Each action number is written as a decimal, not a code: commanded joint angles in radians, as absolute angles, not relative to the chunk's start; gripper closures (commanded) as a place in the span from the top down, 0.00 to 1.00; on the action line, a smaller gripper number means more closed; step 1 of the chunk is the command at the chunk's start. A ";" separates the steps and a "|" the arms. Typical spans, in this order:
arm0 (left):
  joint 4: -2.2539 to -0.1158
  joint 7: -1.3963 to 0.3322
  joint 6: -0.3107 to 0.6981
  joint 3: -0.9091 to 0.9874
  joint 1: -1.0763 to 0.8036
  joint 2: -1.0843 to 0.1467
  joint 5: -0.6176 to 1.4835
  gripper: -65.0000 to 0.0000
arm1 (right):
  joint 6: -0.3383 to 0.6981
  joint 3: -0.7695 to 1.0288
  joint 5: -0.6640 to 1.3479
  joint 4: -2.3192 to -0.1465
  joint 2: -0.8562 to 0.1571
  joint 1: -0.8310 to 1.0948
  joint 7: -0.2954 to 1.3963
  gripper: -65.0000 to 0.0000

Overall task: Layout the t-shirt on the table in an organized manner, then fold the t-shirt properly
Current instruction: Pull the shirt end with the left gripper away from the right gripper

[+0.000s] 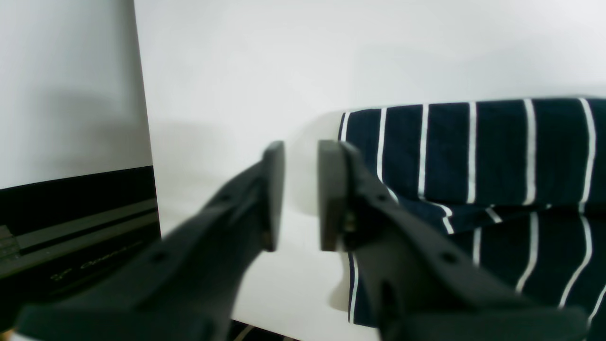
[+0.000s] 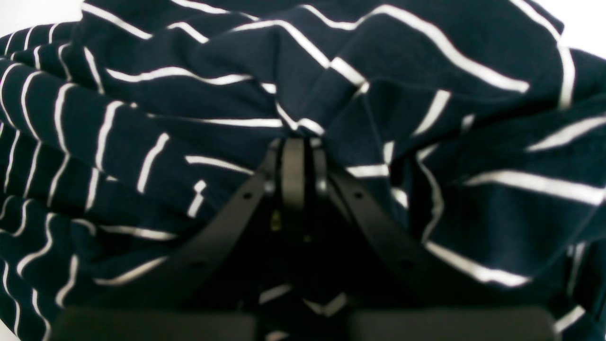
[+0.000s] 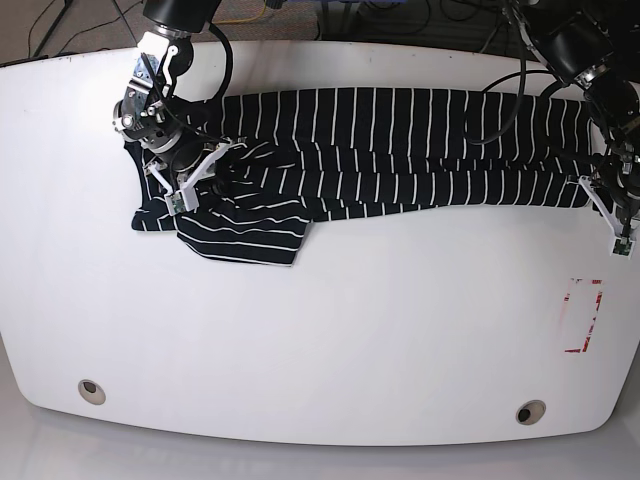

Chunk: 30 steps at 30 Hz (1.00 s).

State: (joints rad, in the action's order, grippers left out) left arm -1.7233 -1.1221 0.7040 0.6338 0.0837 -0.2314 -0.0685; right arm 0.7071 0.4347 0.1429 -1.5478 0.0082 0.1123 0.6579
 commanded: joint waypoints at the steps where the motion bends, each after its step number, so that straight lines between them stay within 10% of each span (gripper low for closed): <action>1: -1.698 -1.109 0.698 0.641 0.122 -0.249 -0.070 0.36 | 0.698 0.435 0.127 -1.554 0.001 0.107 0.673 0.03; 6: -1.552 -1.107 0.698 0.708 0.182 -0.249 -0.070 0.60 | 0.698 0.435 0.127 -1.554 0.001 0.107 0.673 0.03; 30: -1.193 -1.069 0.698 0.779 0.302 -0.251 -0.068 0.57 | 0.698 0.435 0.128 -1.554 0.001 0.105 0.673 0.03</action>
